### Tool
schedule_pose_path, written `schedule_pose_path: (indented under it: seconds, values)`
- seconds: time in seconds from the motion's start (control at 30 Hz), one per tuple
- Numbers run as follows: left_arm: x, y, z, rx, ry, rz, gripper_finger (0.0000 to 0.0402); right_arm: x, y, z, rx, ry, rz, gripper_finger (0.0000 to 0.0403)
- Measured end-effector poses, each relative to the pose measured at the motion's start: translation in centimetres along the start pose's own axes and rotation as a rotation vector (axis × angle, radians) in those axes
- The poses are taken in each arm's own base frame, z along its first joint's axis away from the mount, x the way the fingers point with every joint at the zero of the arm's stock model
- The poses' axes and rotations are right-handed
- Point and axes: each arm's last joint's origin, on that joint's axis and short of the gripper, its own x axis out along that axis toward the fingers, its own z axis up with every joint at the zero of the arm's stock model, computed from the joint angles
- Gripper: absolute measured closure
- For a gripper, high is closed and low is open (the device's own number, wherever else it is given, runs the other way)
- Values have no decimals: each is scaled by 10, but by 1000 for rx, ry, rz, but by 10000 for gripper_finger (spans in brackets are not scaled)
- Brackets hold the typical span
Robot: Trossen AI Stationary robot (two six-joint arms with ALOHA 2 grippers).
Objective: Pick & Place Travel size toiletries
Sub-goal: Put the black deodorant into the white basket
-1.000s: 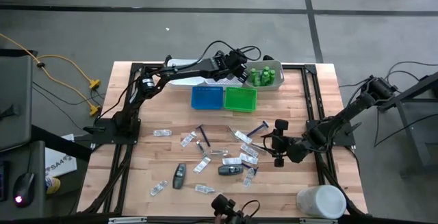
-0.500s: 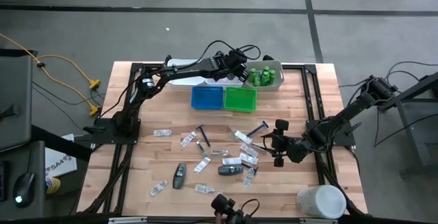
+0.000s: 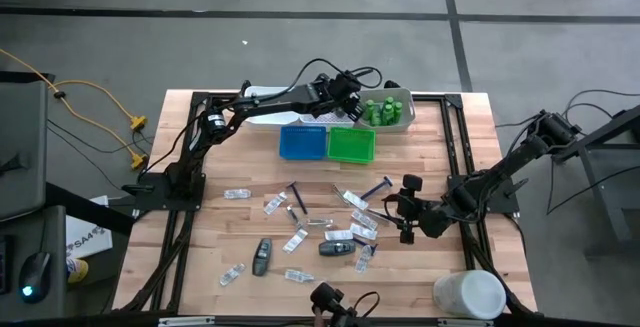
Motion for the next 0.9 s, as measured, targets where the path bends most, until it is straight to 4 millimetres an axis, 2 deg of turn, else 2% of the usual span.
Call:
schedule_pose_path:
  seconds: [0.13, 0.23, 0.37, 0.47, 0.67, 0.9]
  values:
    - [-1, 0, 0, -23, 1, -11, 115, 0, 0, 0, 20, 0, 1, 202]
    - [-13, 4, 8, -47, -9, -2, 103, 0, 0, 0, 31, 6, 12, 202]
    - [-49, 8, 26, -58, -58, 8, 113, -1, 1, -1, 58, 15, 27, 202]
    - [-78, 5, 28, -15, -29, 27, 127, -2, 3, -2, 61, 19, 33, 202]
    - [-146, -16, 7, 91, 124, 48, 153, -4, 6, -3, 57, 20, 56, 202]
    - [-232, -57, -49, 210, 314, 73, 164, -5, 8, -4, 53, 39, 94, 202]
